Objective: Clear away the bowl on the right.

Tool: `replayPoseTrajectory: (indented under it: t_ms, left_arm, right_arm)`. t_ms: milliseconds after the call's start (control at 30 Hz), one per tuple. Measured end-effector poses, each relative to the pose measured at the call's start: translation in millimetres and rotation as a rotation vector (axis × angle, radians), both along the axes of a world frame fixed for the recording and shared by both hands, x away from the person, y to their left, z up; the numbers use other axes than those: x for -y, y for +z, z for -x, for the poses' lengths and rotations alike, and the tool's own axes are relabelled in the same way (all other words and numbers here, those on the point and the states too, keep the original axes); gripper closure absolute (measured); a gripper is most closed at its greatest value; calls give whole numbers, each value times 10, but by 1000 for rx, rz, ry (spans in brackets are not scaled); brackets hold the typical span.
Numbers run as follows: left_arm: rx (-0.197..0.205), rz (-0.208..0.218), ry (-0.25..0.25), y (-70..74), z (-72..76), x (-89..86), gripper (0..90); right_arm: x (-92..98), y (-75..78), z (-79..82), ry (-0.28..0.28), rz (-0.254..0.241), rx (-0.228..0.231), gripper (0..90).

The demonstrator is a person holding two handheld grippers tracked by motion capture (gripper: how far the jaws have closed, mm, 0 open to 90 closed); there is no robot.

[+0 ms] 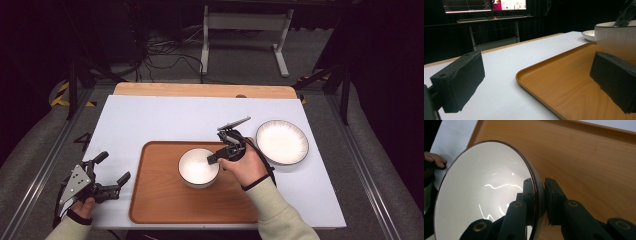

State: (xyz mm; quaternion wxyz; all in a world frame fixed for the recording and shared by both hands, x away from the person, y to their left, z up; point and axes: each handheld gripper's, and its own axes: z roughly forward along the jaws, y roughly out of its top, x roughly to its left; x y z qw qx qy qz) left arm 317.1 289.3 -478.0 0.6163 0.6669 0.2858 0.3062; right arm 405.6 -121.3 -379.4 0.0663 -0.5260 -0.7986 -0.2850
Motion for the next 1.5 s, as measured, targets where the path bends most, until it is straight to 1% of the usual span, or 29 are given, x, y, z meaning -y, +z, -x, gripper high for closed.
replayPoseTrajectory:
  t_ms: [333,700,767,833,1000,1267,1367,1467,1500]
  left_arm:
    - [0,0,0,0,0,0,2]
    - [0,0,0,0,1,0,2]
    - [0,0,0,0,1,0,2]
    - [1,0,1,0,1,1,2]
    - [1,0,1,0,1,1,2]
    - [0,0,0,0,0,0,2]
    - [-1,-2,0,1,-1,-1,2]
    - [-1,-2,0,1,-4,-3,2]
    - [-1,-2,1,1,-4,-2,2]
  right_arm:
    - [-45,-164,-20,4,30,-12,798]
    - [-49,-254,-41,-3,39,-24,794]
    - [-51,-262,-41,-5,43,-20,794]
    - [-57,-268,-38,-5,63,-11,794]
    - [-54,-273,-34,-3,59,-7,793]
    - [-47,-292,-30,28,71,15,772]
    - [-36,-294,-30,36,60,17,752]
    - [-21,-258,-11,52,45,48,713]
    - [-21,-258,-11,52,45,48,713]
